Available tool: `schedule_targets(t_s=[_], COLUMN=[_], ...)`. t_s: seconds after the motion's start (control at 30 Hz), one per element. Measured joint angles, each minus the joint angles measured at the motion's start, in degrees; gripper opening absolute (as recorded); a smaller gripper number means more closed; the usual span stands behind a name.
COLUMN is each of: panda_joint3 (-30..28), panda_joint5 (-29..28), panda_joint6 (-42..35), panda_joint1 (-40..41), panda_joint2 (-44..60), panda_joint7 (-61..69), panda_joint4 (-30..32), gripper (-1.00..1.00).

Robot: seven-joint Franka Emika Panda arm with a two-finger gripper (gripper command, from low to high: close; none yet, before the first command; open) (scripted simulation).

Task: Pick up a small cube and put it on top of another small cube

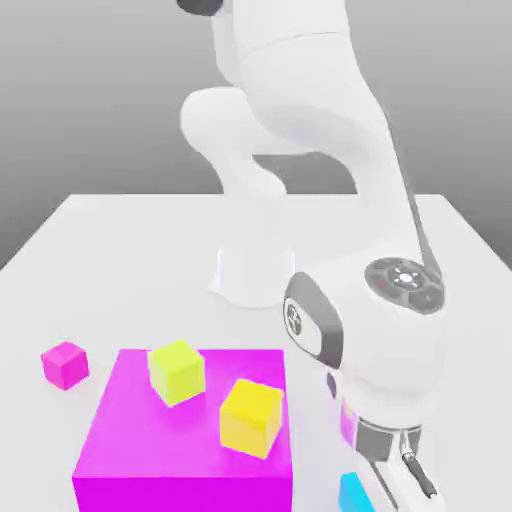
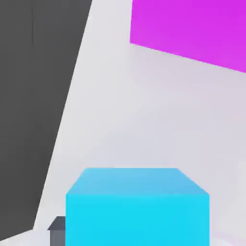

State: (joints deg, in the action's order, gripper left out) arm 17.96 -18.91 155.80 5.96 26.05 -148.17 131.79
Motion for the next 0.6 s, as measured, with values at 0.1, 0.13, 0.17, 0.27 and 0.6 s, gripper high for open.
schedule_targets(t_s=[0.1,0.13,0.17,0.27,0.6], panda_joint3=[1.93,1.71,1.42,0.67,-4.87], panda_joint5=[1.67,0.61,-0.19,-0.55,12.01], panda_joint6=[-4.65,-6.8,-8.89,-14.31,-22.37], panda_joint1=[0.66,0.25,0.11,0.98,9.12], panda_joint2=[-4.86,-6.22,-7.73,-12.8,-31.68], panda_joint7=[1.95,1.93,2.01,3.04,10.04], panda_joint4=[0.67,0.56,0.61,1.62,10.97], gripper=[-1.0,-1.0,-1.0,-1.0,-1.0])
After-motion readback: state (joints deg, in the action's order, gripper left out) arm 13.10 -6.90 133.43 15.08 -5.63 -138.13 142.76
